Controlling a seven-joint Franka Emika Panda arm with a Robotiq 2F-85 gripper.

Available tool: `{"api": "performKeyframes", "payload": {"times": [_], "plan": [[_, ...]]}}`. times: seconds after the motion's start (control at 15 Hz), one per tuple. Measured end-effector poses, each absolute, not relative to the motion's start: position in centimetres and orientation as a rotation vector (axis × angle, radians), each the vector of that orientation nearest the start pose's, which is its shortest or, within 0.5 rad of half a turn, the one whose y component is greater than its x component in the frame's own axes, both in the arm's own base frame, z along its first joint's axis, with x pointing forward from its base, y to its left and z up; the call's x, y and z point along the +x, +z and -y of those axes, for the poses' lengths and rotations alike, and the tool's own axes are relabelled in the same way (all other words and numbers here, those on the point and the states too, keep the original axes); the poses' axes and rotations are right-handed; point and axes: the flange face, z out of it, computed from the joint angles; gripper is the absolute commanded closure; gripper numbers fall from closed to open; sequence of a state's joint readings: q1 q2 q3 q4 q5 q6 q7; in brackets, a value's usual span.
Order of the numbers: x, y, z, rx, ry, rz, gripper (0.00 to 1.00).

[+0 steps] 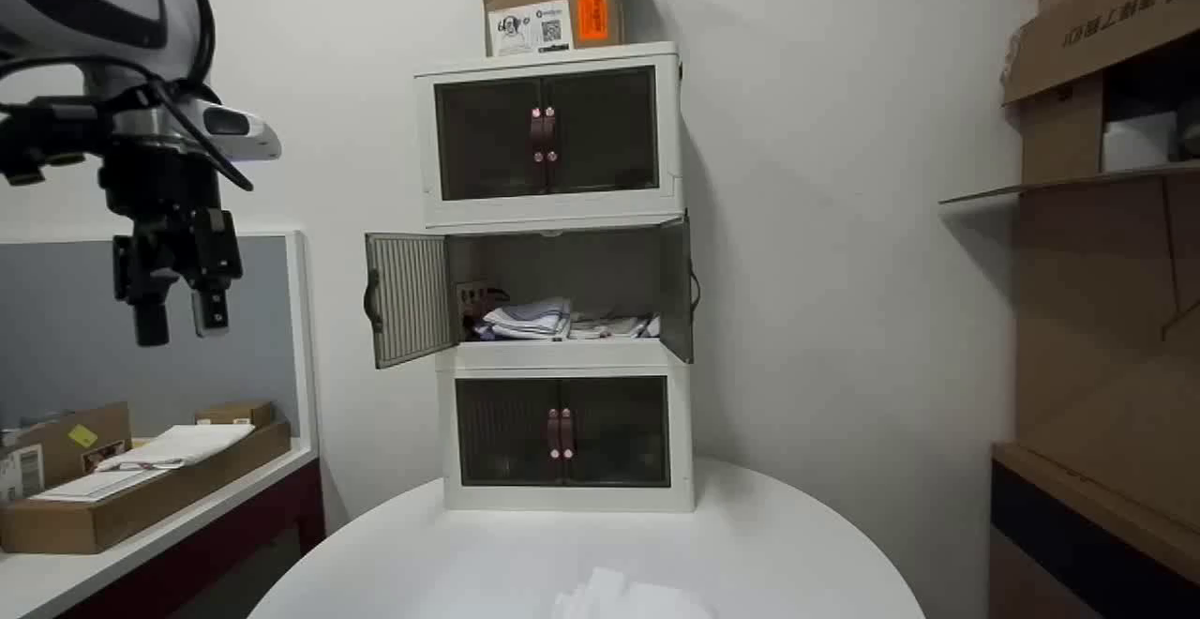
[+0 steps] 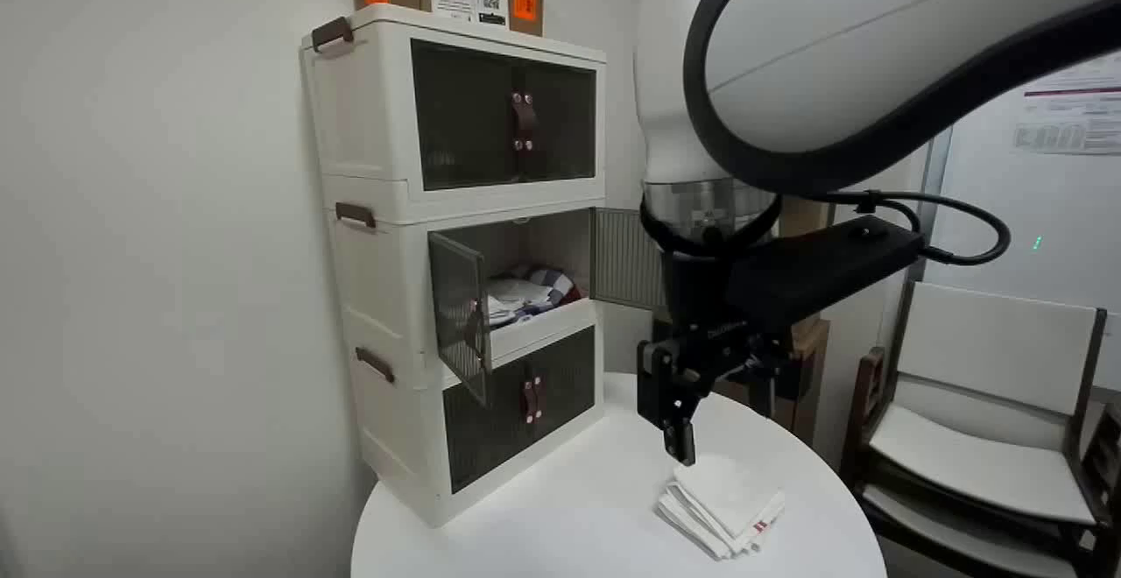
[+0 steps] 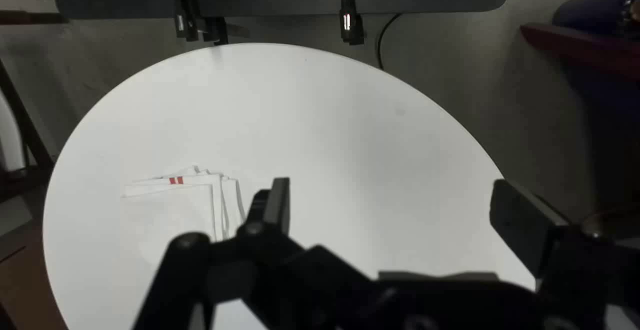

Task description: Close the middle left cabinet door

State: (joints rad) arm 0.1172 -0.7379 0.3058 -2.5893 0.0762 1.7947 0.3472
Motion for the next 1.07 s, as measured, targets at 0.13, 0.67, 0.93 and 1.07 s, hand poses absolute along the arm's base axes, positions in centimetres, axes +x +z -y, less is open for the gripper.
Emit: {"api": "performKeyframes", "payload": {"times": [0.13,0.67,0.93,1.07], "plan": [[29.4,47.2,-14.4,-3.29,0.048,-0.047,0.0],[32.5,47.2,-13.0,-3.31,-0.101,-0.009,0.0],[39.2,49.4,-10.8,-3.283,-0.308,0.058,0.0],[43.0,50.8,-10.0,-3.251,-0.359,0.076,0.0]]}}
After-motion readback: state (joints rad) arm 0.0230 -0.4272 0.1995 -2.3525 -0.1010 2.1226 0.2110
